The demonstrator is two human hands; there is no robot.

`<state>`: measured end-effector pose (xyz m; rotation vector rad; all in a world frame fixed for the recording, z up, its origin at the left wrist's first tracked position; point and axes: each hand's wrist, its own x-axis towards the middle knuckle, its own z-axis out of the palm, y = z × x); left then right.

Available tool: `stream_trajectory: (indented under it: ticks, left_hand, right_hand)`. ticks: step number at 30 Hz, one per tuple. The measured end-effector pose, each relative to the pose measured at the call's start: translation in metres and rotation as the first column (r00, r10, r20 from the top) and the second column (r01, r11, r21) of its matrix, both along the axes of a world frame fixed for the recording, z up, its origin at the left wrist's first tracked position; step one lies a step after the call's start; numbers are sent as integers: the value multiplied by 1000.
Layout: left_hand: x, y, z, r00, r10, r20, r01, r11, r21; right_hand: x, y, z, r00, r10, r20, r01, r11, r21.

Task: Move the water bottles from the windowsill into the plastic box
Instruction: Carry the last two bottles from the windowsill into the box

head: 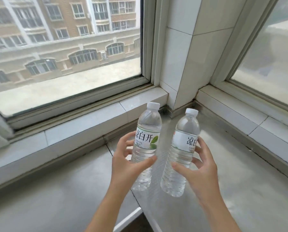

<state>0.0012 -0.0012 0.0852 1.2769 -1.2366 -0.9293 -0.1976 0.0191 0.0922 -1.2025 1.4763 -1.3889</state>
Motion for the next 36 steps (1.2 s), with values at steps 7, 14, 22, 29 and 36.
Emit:
stream_trajectory:
  ticks: [7,14,22,29,36]
  left_hand:
    - [44,131,29,971,226,-82,-230,972,-45]
    - [115,249,47,863,489,-127,-499,864,-61]
    - [227,398,55,623,767,-155,-781,619,-78]
    - [334,576,64,311,943,-119,-949,300,-96]
    - [381,741,70,19,983,-183,-996,4,-85]
  right_hand:
    - [50,94,31,982,173,-73,-179,980,-92]
    - [139,169,60,861,502,-83,-508,849,-145]
    - [285,261,71,564,818,-111,-820,540,-189]
    - [432,390,71,250,963,-96,-956,230,-182]
    - [542,525,68,-76,994,-83,-972,-92,-218]
